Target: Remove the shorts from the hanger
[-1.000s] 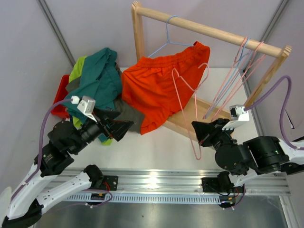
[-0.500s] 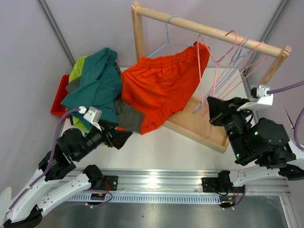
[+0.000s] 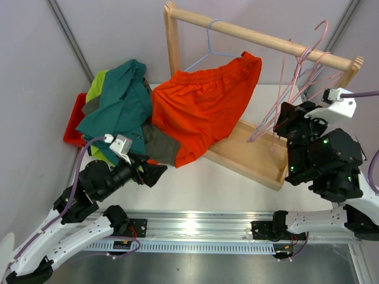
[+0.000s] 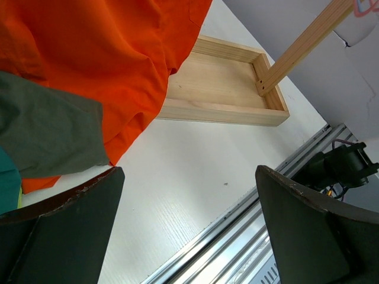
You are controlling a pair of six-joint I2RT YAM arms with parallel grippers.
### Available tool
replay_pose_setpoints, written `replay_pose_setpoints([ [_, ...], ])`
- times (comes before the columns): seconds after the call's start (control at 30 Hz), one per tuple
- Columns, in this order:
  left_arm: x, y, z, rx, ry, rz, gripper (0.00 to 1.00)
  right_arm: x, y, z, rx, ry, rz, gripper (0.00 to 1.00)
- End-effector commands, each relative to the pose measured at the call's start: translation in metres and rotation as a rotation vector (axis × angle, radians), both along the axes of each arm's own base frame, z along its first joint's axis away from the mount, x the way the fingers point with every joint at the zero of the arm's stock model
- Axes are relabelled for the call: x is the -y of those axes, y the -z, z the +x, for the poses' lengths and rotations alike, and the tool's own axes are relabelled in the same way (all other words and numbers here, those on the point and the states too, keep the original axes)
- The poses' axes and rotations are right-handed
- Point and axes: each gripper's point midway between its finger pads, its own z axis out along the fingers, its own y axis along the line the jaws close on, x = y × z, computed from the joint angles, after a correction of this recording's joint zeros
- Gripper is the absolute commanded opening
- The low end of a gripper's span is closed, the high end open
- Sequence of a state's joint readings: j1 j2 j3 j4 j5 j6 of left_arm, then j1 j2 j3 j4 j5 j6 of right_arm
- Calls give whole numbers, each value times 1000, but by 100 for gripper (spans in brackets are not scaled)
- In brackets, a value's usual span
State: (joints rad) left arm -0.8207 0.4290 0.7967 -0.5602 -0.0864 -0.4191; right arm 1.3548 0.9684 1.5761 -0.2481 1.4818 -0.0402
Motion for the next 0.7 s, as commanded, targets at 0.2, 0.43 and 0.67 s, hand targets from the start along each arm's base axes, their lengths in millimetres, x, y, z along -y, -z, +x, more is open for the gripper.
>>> replay_pose_setpoints([
  [0.2, 3, -2, 2, 6, -4, -29, 99, -8, 15, 6, -24, 45, -17, 0],
  [0.43, -1, -2, 0, 10, -9, -34, 99, -10, 57, 34, -125, -17, 34, 0],
  [0.67, -5, -1, -2, 12, -17, -30, 99, -2, 83, 52, -193, -35, 51, 0],
])
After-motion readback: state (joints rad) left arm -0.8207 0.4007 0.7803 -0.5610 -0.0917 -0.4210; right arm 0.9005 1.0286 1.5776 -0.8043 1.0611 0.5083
